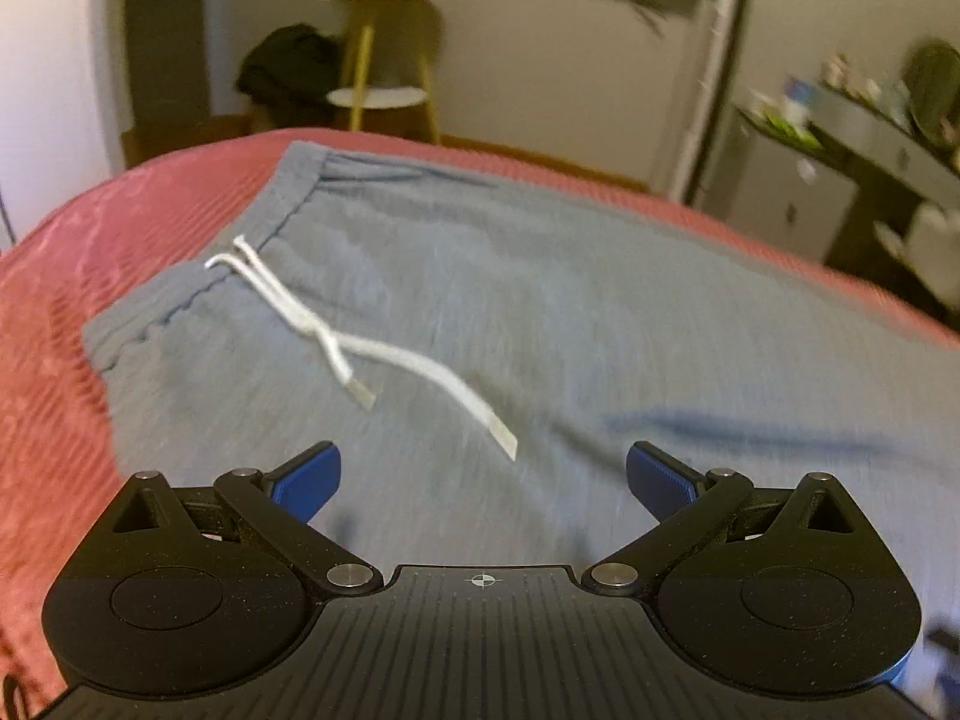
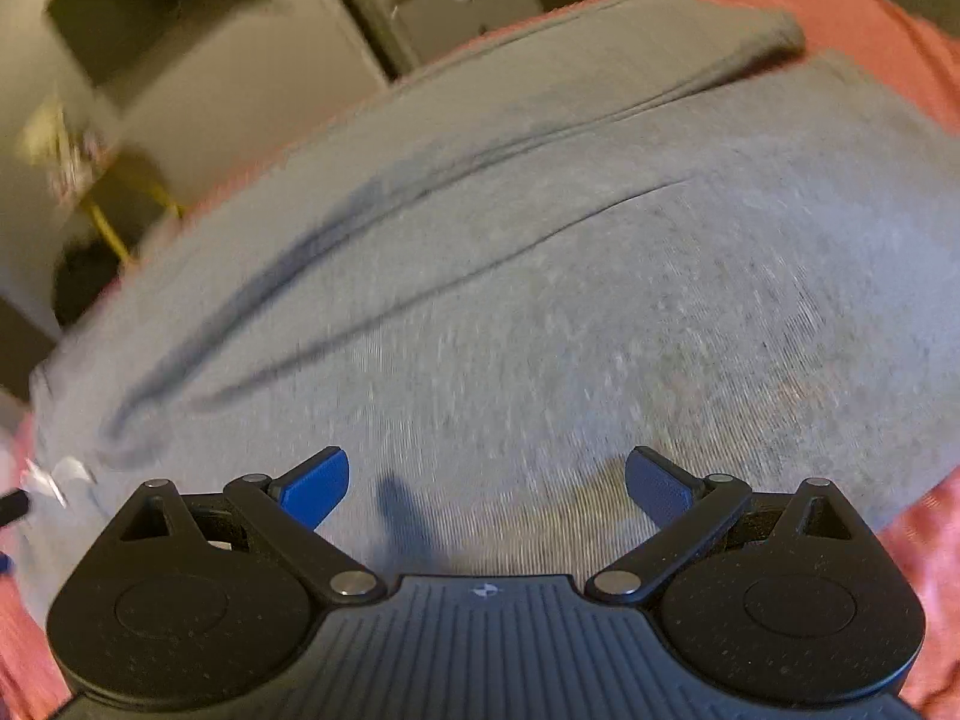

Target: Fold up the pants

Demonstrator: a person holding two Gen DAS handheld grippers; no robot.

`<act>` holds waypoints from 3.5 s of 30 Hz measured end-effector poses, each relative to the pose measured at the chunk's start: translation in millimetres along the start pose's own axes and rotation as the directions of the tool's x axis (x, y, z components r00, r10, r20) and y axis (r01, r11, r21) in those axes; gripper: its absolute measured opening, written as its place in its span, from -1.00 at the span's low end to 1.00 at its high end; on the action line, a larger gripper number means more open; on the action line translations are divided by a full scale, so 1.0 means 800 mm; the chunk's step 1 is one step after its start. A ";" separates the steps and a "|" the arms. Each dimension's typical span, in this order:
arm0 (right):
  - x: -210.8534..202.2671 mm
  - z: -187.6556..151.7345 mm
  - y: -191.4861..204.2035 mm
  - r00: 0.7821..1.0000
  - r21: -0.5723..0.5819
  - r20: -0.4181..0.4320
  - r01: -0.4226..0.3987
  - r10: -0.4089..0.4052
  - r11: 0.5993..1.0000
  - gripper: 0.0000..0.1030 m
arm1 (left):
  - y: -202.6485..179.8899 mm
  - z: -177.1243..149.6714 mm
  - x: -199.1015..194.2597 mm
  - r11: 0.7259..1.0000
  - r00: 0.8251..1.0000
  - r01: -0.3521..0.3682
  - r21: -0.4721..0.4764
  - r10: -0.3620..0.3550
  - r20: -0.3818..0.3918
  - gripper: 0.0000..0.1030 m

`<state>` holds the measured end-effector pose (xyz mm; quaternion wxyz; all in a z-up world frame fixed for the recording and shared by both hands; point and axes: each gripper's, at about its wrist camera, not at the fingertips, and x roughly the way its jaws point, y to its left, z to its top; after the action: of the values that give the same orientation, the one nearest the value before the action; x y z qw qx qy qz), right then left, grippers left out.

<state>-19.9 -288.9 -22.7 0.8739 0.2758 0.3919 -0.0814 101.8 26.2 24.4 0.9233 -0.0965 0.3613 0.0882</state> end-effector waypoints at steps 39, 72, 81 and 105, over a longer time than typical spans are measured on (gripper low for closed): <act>0.215 0.354 0.014 0.944 0.341 0.215 0.169 -0.251 0.925 -0.96 | 0.011 -0.025 0.136 0.975 0.967 -0.189 -0.115 0.205 0.151 1.00; 0.082 0.186 -0.023 0.752 -0.004 0.442 0.547 -0.489 0.837 -0.91 | 0.011 -0.036 0.130 0.977 0.965 -0.172 -0.128 0.193 0.178 1.00; 0.003 0.096 -0.170 0.833 0.626 0.376 0.094 -0.405 0.774 -0.82 | 0.021 -0.029 0.123 0.983 0.975 -0.132 -0.131 0.153 0.164 1.00; 0.064 0.117 -0.195 0.904 0.658 0.413 -0.211 -0.111 0.723 -0.82 | 0.026 0.190 0.289 0.906 0.969 0.186 -0.381 -0.233 -0.081 0.33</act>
<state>19.1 -466.2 -74.9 0.7737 0.5663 0.1259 -0.2547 363.1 105.0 -26.6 0.8682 -0.3124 0.3825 0.0487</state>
